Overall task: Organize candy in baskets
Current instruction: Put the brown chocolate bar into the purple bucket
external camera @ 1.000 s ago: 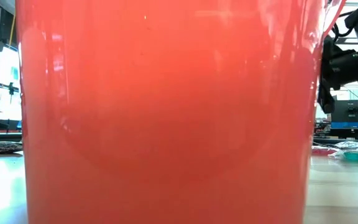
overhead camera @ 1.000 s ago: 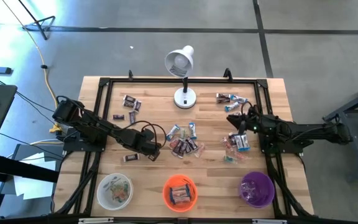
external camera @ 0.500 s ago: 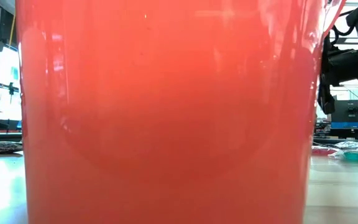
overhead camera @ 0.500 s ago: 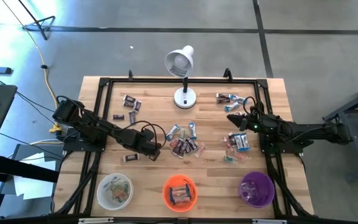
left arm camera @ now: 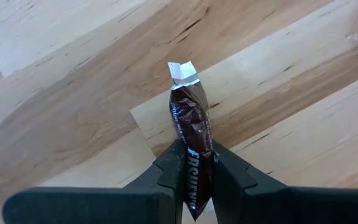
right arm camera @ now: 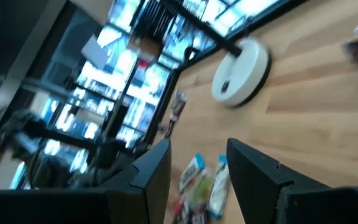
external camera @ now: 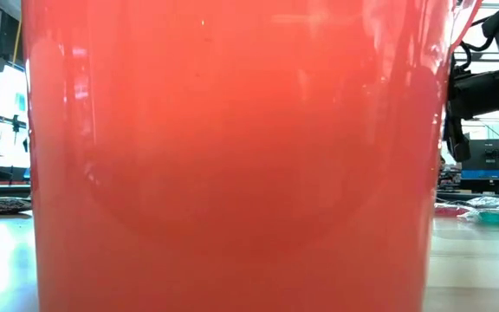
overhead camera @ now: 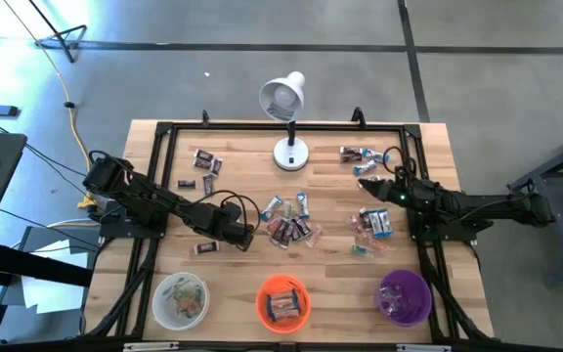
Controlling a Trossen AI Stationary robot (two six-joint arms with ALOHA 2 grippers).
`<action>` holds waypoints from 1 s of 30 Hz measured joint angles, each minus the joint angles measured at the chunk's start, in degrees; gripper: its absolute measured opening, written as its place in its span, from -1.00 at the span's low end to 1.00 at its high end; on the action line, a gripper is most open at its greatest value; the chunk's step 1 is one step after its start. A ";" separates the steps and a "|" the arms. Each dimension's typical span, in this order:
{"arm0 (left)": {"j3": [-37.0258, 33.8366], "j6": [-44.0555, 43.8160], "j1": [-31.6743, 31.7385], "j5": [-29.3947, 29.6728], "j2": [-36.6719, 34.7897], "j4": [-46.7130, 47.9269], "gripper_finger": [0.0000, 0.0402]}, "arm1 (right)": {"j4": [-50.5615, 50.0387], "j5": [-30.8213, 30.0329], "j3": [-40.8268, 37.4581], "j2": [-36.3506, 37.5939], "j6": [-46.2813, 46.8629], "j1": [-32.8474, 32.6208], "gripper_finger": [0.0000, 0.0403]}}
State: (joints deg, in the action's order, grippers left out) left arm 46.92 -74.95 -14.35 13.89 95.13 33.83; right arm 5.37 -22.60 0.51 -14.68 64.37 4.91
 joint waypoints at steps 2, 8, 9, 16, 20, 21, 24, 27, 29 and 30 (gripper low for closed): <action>0.00 -0.01 0.02 0.02 0.00 -0.05 -0.75 | 0.00 -2.32 0.00 0.00 -0.14 0.00 -0.25; 0.02 -0.01 0.02 0.13 0.00 -0.29 -0.75 | 0.00 -3.95 -0.02 0.00 5.33 0.02 -0.25; 0.00 0.01 0.02 0.13 0.00 -0.31 -0.75 | 0.00 -2.97 -0.02 0.00 6.26 0.02 -0.25; 1.26 -1.92 0.09 0.22 0.22 0.10 -0.75 | 6.81 5.59 0.02 0.02 5.58 0.02 -0.25; 5.36 2.80 0.28 1.83 0.13 -3.95 -0.75 | 10.91 9.19 1.95 0.00 -0.45 -0.04 -0.25; 6.41 4.28 0.31 2.62 0.11 -4.36 -0.75 | 11.32 9.84 2.61 0.01 -1.71 -0.04 -0.25; 9.97 9.05 0.31 3.84 0.41 -8.84 -0.75 | 11.48 12.97 4.24 -0.01 -3.22 -0.06 -0.25; 14.01 13.51 0.31 5.09 0.09 -13.99 -0.75 | 11.17 17.07 5.00 -0.50 -2.51 -0.07 -0.25; 16.50 16.40 0.30 5.11 0.19 -15.97 -0.75 | 11.09 18.54 5.46 -1.31 -0.42 -0.08 -0.26; 17.76 17.90 0.28 5.12 0.20 -17.67 -0.75 | 10.75 18.81 5.66 -1.96 0.56 -0.07 -0.27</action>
State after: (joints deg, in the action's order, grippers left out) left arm 64.67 -57.05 -14.06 19.01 95.33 16.16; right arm 16.12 -3.79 6.18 -16.64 64.93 4.84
